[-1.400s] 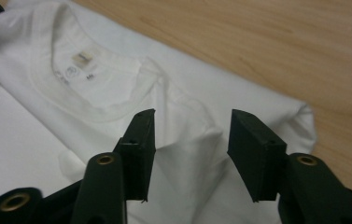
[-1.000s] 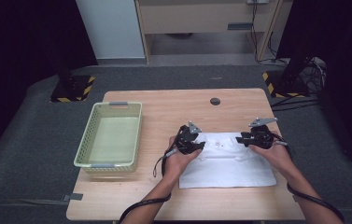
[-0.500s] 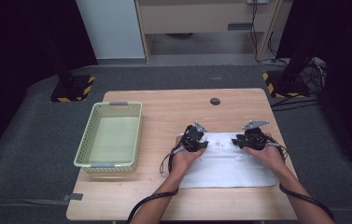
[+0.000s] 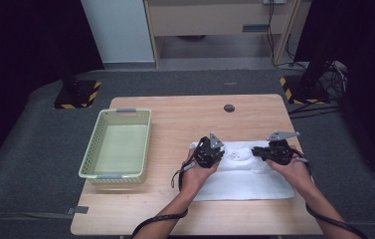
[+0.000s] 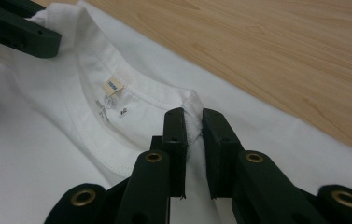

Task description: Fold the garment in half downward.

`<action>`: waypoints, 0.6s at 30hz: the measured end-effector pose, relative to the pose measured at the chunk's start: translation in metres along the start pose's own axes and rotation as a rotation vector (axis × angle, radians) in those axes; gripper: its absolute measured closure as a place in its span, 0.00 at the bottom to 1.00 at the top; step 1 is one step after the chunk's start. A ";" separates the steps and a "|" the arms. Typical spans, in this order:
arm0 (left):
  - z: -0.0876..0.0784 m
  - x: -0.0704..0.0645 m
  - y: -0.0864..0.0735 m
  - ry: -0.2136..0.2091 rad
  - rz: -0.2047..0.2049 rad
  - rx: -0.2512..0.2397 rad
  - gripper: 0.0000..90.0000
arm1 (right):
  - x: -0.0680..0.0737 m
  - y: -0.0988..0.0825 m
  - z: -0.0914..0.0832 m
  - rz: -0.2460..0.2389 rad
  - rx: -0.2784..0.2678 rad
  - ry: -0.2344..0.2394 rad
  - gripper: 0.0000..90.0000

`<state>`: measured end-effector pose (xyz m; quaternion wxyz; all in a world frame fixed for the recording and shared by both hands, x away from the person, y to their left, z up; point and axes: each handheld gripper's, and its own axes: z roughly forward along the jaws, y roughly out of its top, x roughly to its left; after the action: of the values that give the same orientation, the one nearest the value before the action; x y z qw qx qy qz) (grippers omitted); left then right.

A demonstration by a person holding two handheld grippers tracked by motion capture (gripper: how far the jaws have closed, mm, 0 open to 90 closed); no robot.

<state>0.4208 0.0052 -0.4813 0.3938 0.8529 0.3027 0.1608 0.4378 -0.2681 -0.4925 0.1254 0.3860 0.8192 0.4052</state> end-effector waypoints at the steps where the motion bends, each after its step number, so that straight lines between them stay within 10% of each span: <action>1: -0.003 -0.004 -0.002 -0.001 0.009 -0.003 0.90 | 0.003 -0.002 -0.005 -0.006 -0.005 0.005 0.89; 18: -0.024 -0.043 -0.042 -0.072 0.071 0.011 0.74 | 0.046 -0.043 -0.031 -0.148 0.048 0.042 0.67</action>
<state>0.3592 0.0123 -0.4998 0.3939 0.8704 0.2588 0.1420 0.3679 -0.2680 -0.4999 0.1287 0.3188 0.8573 0.3832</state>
